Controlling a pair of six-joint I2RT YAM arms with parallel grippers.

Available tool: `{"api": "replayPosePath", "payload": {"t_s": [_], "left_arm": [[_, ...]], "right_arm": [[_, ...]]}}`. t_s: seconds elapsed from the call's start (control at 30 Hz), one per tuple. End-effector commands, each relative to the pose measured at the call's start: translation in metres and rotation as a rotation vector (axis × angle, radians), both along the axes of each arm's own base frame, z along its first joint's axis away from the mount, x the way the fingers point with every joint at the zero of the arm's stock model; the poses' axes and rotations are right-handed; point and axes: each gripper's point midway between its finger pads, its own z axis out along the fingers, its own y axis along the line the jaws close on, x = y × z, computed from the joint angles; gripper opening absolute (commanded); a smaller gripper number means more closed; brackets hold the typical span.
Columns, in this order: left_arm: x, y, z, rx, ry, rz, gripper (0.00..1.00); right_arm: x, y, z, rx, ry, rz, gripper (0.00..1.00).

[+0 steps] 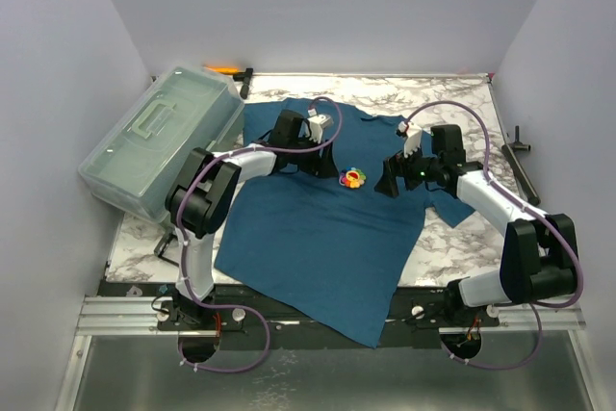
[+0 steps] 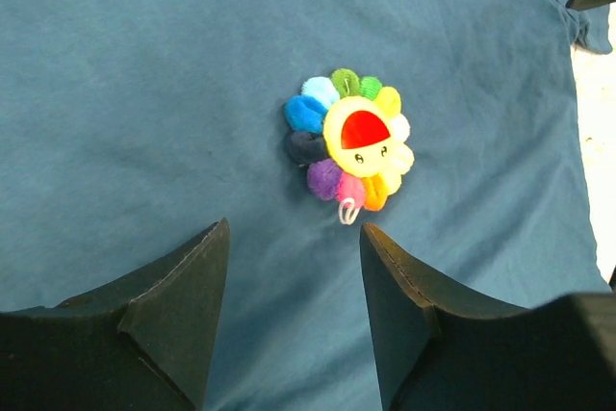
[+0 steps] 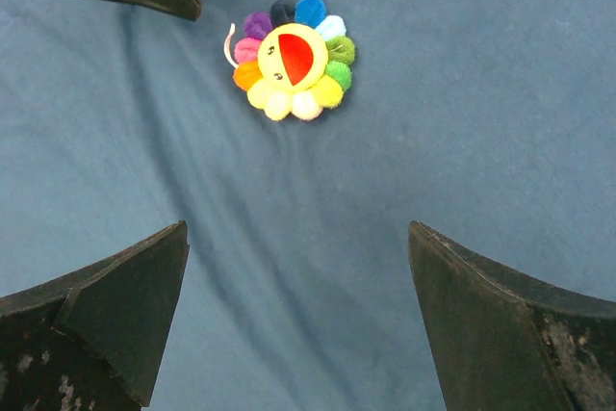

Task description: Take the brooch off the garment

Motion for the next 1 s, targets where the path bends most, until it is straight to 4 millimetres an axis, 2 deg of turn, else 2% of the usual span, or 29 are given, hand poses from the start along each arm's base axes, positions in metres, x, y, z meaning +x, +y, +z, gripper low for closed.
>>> {"api": "replayPosePath", "payload": {"t_s": [0.0, 0.2, 0.33, 0.47, 0.6, 0.73, 0.97], "left_arm": [[-0.008, -0.021, 0.005, -0.065, 0.009, -0.058, 0.58], [-0.022, -0.031, -0.01, -0.066, 0.057, -0.082, 0.51], [-0.024, -0.037, -0.013, -0.072, 0.066, -0.087, 0.45], [-0.025, -0.041, -0.007, -0.084, 0.064, -0.09, 0.37], [-0.033, -0.045, 0.003, -0.103, 0.063, -0.114, 0.21], [-0.041, -0.047, 0.014, -0.114, 0.051, -0.126, 0.0], [-0.048, -0.042, 0.032, -0.133, 0.041, -0.119, 0.0]], "right_arm": [[0.006, -0.002, 0.0, -0.029, -0.006, -0.006, 0.99], [0.006, -0.001, -0.001, -0.029, 0.001, -0.005, 0.99], [0.006, -0.001, -0.002, -0.03, 0.002, -0.003, 0.99], [0.006, -0.001, -0.003, -0.028, 0.005, -0.004, 0.99], [0.006, -0.001, -0.002, -0.027, 0.003, -0.003, 0.99], [0.006, -0.001, -0.001, -0.022, -0.007, -0.003, 0.99], [0.005, 0.002, 0.007, -0.002, -0.053, 0.011, 0.98]]}}
